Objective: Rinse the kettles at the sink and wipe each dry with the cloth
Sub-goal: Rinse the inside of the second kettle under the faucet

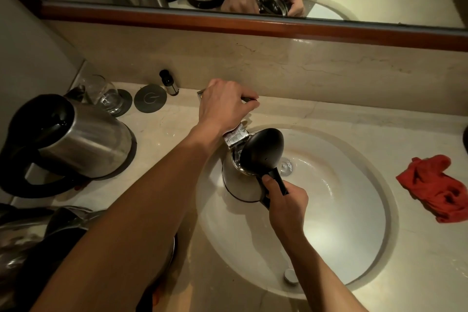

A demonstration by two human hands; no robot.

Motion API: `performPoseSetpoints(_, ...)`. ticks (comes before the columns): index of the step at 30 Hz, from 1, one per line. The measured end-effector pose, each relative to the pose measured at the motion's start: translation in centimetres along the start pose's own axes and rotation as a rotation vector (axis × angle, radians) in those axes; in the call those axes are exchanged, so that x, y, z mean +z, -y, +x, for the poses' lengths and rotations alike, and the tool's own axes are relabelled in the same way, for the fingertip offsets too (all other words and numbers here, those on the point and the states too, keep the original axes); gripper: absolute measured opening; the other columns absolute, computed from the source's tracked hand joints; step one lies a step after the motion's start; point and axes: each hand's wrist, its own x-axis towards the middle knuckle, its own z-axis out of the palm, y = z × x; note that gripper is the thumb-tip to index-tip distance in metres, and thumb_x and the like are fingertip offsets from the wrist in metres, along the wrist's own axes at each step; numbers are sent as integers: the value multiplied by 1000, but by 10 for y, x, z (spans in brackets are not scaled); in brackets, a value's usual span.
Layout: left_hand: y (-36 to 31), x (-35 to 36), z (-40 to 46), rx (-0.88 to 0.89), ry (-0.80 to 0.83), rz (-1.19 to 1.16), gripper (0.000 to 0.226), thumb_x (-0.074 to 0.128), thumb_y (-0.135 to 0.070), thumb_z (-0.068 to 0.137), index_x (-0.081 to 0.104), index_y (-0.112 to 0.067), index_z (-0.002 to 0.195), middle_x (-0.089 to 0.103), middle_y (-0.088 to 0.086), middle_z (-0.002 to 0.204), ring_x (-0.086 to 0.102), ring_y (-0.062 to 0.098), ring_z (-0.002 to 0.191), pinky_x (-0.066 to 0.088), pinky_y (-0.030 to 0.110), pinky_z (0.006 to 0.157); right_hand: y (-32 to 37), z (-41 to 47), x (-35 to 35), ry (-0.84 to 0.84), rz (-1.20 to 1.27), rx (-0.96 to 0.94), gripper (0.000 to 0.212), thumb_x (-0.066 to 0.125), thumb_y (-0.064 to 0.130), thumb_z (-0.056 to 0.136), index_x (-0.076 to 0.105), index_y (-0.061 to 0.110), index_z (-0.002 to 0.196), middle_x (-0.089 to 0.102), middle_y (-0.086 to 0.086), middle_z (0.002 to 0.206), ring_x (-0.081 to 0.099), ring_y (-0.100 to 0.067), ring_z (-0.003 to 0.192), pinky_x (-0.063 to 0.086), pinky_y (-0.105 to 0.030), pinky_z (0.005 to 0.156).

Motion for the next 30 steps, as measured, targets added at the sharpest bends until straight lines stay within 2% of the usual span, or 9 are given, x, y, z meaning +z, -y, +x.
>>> performPoseSetpoints(7, 0, -1, 0, -17, 6, -15, 23, 65, -48, 88, 77, -37, 104, 77, -8, 99, 64, 22, 102, 44, 32, 88, -5, 2, -1, -11, 7, -17, 68, 67, 60, 68, 41, -1, 59, 33, -5, 56, 34, -21, 59, 36, -38, 63)
performPoseSetpoints(12, 0, 1, 0, -24, 10, -17, 22, 65, -49, 87, 77, -39, 103, 77, -11, 97, 63, 22, 103, 44, 31, 85, -8, 4, -1, -15, -1, -37, 71, 68, 60, 69, 43, -5, 62, 33, -8, 57, 35, -21, 59, 37, -37, 63)
performPoseSetpoints(17, 2, 2, 0, -31, 9, -15, 24, 64, -51, 86, 76, -40, 104, 77, -11, 96, 64, 23, 103, 50, 36, 87, -9, 5, -1, -15, -6, -38, 66, 69, 59, 70, 41, 1, 58, 32, -5, 56, 34, -21, 59, 36, -39, 62)
performPoseSetpoints(24, 0, 1, -1, -26, 4, -15, 25, 63, -50, 86, 77, -39, 104, 77, -11, 96, 64, 22, 102, 51, 38, 89, -8, 5, -2, -9, -47, -62, 71, 68, 61, 71, 47, -5, 60, 38, -26, 57, 37, -23, 57, 37, -39, 60)
performPoseSetpoints(28, -1, 0, 0, -13, -1, -6, 24, 65, -47, 87, 77, -37, 105, 77, -11, 97, 64, 21, 102, 47, 31, 86, -4, 5, -1, -22, -92, -70, 71, 68, 61, 72, 51, -6, 61, 44, -31, 60, 39, -24, 56, 45, -51, 55)
performPoseSetpoints(30, -2, -1, 0, -15, -3, 0, 23, 65, -47, 87, 77, -36, 105, 77, -11, 97, 63, 21, 102, 43, 29, 83, -4, 4, -1, -23, -106, -72, 71, 69, 62, 72, 52, -6, 61, 45, -31, 60, 39, -25, 55, 46, -53, 55)
